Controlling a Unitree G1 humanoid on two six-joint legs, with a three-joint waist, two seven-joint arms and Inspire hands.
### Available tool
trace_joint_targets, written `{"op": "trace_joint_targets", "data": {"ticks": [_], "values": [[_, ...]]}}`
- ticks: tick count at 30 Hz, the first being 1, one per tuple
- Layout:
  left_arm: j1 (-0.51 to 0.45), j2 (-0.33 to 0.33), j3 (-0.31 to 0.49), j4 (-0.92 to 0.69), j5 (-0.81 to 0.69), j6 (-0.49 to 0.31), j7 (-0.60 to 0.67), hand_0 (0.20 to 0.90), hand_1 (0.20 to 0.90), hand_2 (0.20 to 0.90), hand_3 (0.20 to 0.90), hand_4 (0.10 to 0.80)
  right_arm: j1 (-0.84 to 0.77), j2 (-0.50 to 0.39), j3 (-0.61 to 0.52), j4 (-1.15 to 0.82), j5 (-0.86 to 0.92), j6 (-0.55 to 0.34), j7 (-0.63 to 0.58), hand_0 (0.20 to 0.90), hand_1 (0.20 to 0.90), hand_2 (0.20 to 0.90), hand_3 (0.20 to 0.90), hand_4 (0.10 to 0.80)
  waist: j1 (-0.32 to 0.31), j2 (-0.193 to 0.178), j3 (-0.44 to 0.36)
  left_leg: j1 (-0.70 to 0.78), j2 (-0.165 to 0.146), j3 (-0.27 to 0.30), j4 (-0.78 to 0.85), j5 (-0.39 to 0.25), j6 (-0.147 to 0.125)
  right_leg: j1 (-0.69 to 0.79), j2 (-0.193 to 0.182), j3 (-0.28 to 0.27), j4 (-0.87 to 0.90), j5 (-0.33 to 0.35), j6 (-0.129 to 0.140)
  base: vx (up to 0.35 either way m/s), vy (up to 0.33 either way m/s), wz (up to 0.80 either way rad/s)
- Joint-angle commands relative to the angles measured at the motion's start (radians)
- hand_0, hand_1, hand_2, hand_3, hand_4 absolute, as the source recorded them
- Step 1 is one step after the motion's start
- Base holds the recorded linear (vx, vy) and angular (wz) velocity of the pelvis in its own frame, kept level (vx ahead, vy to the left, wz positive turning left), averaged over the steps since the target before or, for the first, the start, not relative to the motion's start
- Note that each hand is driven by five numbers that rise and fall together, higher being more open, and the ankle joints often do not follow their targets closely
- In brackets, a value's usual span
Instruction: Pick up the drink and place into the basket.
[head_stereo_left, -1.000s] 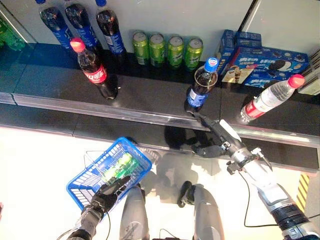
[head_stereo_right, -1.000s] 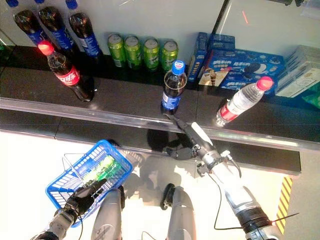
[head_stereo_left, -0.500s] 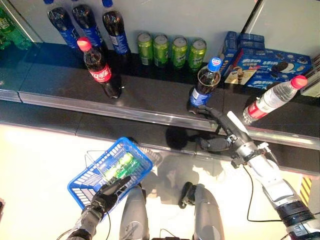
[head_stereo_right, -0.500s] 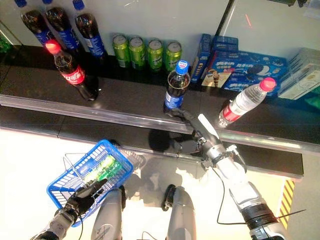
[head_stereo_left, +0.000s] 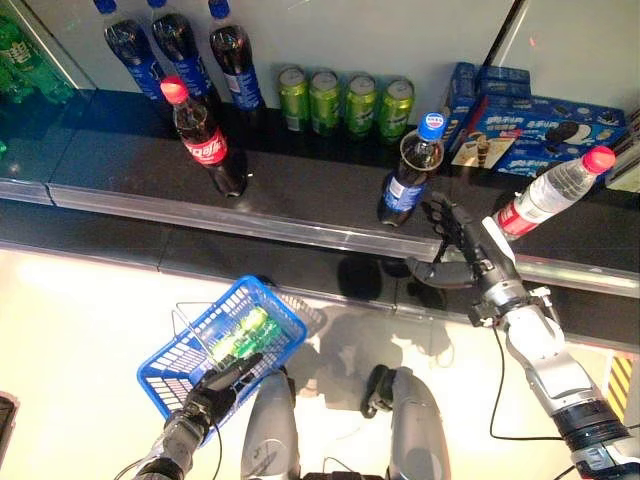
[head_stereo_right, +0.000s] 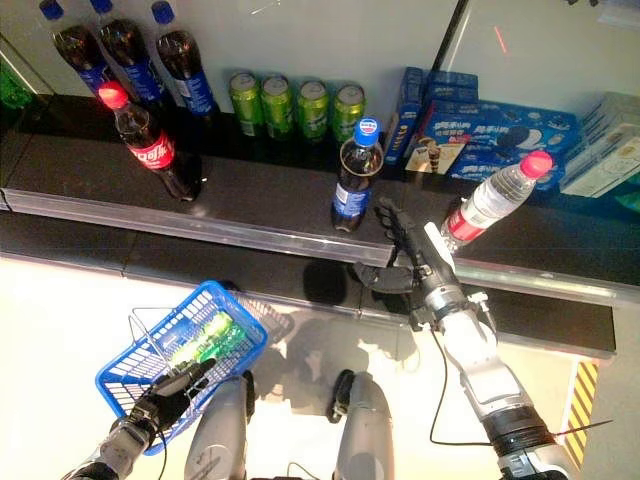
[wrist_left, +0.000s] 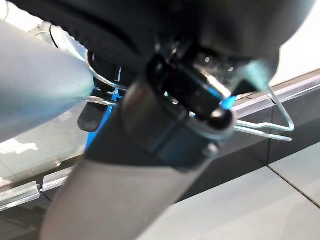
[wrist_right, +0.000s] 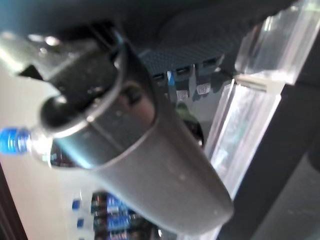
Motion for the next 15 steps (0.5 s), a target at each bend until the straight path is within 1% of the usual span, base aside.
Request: {"op": "trace_joint_targets", "data": {"ticks": [1,9,15], "values": [[0.153,-0.012,-0.114,-0.066,0.081,0.022,-0.096,0.3,0.3,0.3,0.2,0.1,-0.076,0.016,-0.103,-0.033,0.058,-0.048,-0.056,0.9,0.9,0.9,0.9,0.8,0.016,-0.006,-0.098,-0.041,0.027,0.046,0.02,0.19,0.069,0.04,0.013,0.063,-0.09,0.146,0.069,0.068,0.007,0.02],[0.178,-0.014,-0.108,-0.074,0.112,0.043,-0.095,0.3,0.3,0.3,0.2,0.1,-0.059,0.034,-0.116,-0.041,0.06,-0.03,-0.057,0.9,0.9,0.9,0.9,0.8,0.02,-0.003,-0.108,-0.026,0.022,0.05,0.026,0.201,0.073,0.065,0.016,0.056,-0.092,0.149,0.062,0.071,0.002,0.01],[0.213,-0.023,-0.108,-0.077,0.15,0.044,-0.095,0.3,0.3,0.3,0.2,0.1,-0.037,0.037,-0.122,-0.06,0.07,-0.012,-0.029,0.9,0.9,0.9,0.9,0.8,0.027,-0.001,-0.124,-0.005,0.015,0.052,0.017,0.209,0.077,0.096,0.019,0.052,-0.106,0.157,0.058,0.097,0.006,0.04]]}}
